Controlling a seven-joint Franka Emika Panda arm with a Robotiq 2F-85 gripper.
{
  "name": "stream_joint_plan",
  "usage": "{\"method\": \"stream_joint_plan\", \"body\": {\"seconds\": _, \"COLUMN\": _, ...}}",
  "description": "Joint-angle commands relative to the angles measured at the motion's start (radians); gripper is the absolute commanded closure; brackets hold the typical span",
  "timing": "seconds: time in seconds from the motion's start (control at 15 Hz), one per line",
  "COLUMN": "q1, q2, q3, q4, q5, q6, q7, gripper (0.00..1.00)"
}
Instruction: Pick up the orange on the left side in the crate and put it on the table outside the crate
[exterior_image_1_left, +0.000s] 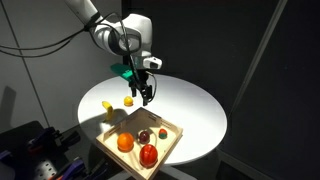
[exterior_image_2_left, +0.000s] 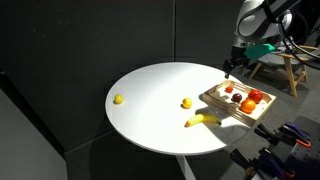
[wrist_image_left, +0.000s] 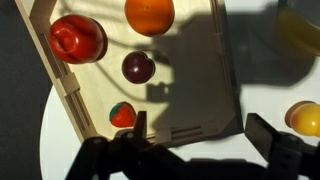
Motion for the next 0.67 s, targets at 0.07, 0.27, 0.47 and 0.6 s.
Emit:
{"method": "stream_joint_plan", "body": {"seconds": 0.07, "q1": -0.015, "q2": -0.024, "q3": -0.013, "q4": -0.031, "q5": 0.004, "q6": 0.004, "q7": -0.028, "gripper": 0.0}}
{"method": "stream_joint_plan", "body": {"seconds": 0.27, "q1": -0.025, "q2": -0.035, "q3": -0.025, "q4": -0.054, "q5": 0.004, "q6": 0.007, "q7": -0.053, "gripper": 0.0}}
{"method": "stream_joint_plan", "body": {"seconds": 0.47, "q1": -0.038, "q2": -0.041, "q3": -0.033, "q4": -0.081, "q5": 0.007, "q6": 0.013, "q7": -0.103, "gripper": 0.0}}
{"method": "stream_joint_plan", "body": {"seconds": 0.6, "q1": -0.046, "q2": -0.043, "q3": -0.037, "q4": -0.099, "q5": 0.008, "q6": 0.015, "q7": -0.145, "gripper": 0.0}}
